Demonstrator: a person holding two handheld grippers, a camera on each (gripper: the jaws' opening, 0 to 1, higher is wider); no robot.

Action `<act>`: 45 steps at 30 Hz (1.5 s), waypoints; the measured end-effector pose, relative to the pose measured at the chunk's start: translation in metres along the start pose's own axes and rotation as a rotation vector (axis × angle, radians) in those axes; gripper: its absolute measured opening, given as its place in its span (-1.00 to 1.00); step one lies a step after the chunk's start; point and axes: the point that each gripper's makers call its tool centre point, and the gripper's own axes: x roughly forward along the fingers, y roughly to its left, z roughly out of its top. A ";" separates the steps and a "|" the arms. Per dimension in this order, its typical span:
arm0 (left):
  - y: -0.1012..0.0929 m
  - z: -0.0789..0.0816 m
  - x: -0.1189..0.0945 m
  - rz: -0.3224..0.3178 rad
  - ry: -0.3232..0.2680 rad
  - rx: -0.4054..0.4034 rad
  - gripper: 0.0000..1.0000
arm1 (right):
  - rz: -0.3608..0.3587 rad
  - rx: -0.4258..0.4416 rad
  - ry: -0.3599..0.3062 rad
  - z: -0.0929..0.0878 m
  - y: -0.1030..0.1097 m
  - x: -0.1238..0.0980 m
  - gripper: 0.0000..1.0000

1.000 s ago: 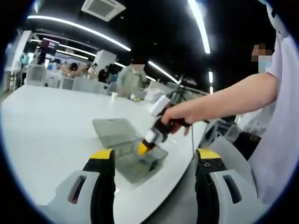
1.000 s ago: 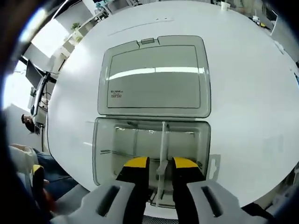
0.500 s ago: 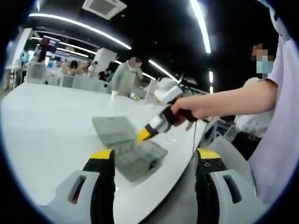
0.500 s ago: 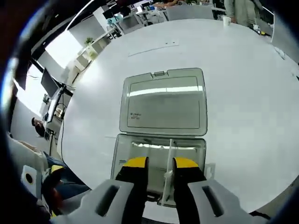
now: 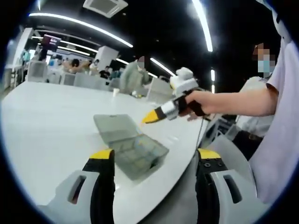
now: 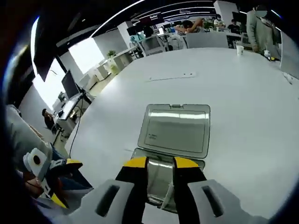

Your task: Insert the divider into the dual guide fixture by aligning both edges with the guide slots and pushing it downward to the bottom, including one-sided entry, uneven engagement, binding, and posture correction.

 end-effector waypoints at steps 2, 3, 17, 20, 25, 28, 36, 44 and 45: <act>0.002 -0.001 0.000 0.009 0.003 -0.003 0.36 | 0.016 -0.036 -0.014 -0.002 0.003 -0.007 -0.69; 0.003 -0.001 0.000 0.015 0.002 -0.002 0.36 | 0.017 -0.030 -0.018 -0.005 0.004 -0.011 -0.70; 0.007 -0.004 0.000 0.050 0.027 0.001 0.40 | 0.134 -0.145 -0.147 -0.008 0.013 -0.049 -0.45; 0.010 -0.004 0.000 0.058 0.029 0.000 0.40 | 0.155 -0.154 -0.178 -0.009 0.014 -0.055 -0.36; 0.013 -0.005 0.000 0.062 0.038 0.006 0.41 | 0.174 -0.213 -0.220 -0.023 0.018 -0.063 -0.19; 0.011 -0.005 0.000 0.063 0.039 0.009 0.42 | 0.182 -0.244 -0.258 -0.029 0.018 -0.068 -0.10; 0.009 -0.005 0.001 0.064 0.051 0.016 0.42 | 0.183 -0.339 -0.320 -0.048 0.021 -0.075 0.16; 0.009 -0.006 0.002 0.073 0.056 0.010 0.42 | 0.176 -0.391 -0.413 -0.046 0.020 -0.086 0.25; 0.009 -0.007 0.002 0.075 0.059 0.008 0.42 | 0.174 -0.387 -0.412 -0.047 0.018 -0.087 0.27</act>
